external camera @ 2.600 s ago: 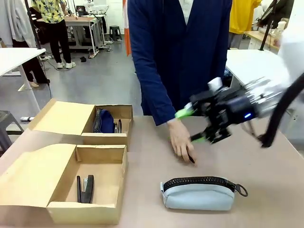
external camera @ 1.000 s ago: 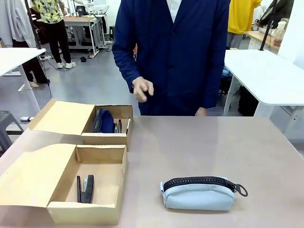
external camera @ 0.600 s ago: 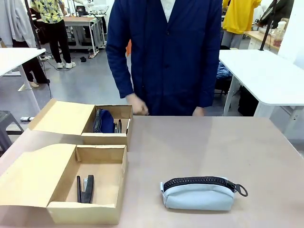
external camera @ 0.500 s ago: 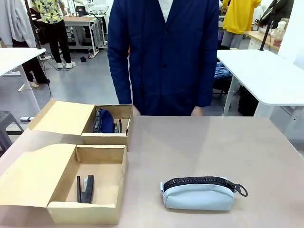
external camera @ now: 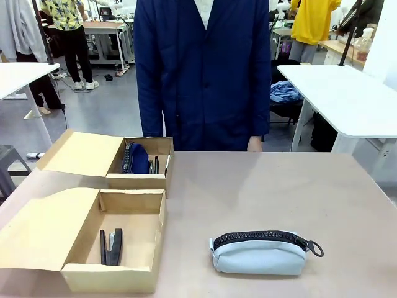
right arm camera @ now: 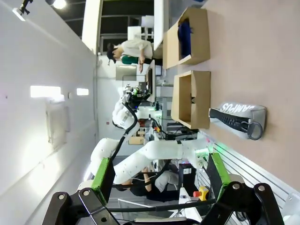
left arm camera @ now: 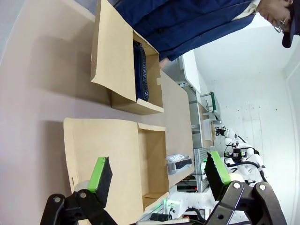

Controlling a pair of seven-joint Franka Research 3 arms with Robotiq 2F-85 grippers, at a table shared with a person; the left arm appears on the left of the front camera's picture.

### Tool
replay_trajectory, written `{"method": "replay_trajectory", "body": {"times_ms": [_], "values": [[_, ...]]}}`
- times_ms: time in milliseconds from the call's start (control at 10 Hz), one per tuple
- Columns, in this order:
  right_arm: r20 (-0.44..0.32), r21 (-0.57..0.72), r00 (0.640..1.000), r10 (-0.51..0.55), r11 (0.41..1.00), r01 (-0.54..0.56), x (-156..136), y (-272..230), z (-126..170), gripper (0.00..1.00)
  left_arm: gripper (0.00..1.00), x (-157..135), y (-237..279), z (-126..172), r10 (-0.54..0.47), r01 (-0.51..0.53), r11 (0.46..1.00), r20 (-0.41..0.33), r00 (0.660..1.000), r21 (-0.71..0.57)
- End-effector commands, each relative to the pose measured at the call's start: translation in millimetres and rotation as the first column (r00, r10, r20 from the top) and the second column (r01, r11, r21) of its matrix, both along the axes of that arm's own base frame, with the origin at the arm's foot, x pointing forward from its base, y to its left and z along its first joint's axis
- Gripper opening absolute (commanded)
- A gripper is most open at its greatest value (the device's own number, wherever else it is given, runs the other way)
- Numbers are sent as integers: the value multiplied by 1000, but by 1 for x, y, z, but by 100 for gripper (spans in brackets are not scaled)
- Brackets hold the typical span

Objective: Place items inside the box.
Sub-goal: Pick up a Pencil pouch or Stapler and place it inside the Mailer Box closest to the robot.

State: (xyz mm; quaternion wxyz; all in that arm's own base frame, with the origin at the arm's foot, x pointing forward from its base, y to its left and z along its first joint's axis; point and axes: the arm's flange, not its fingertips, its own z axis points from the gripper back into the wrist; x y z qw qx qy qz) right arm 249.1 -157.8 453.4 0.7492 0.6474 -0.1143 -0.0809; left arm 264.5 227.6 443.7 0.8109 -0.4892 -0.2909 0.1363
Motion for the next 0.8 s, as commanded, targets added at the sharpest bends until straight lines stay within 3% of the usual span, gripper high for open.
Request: {"method": "replay_trajectory", "body": {"times_ms": [0, 100, 200, 300, 400, 500, 600, 700], "values": [[1, 0, 1000, 0, 1000, 0, 0, 0, 0, 100, 100, 1, -2, 0, -3, 3, 1000, 30, 1000, -9], [207, -223, 953, 222, 959, -175, 8, 45, 17, 100, 100, 1, -2, 0, -3, 3, 1000, 30, 1000, -9], [392, -510, 757, 523, 809, -294, 25, 117, 25, 100, 100, 1, -2, 0, -3, 3, 1000, 30, 1000, -9], [499, -682, 539, 678, 691, -238, 35, 188, 16, 100, 100, 1, -2, 0, -3, 3, 1000, 30, 1000, -9], [536, -745, 341, 772, 623, -238, 28, 240, 3, 100, 100, 1, -2, 0, -3, 3, 1000, 30, 1000, -9], [523, -799, 227, 822, 565, -206, 9, 274, -10, 100, 100, 1, -2, 0, -3, 3, 1000, 30, 1000, -9], [403, -890, 231, 886, 438, -129, -8, 282, -18, 100, 100, 1, -2, 0, -3, 3, 1000, 30, 1000, -9], [251, -885, 481, 840, 401, -238, 1, 241, -3, 100, 100, 1, -2, 0, -3, 3, 1000, 30, 1000, -9]]}}
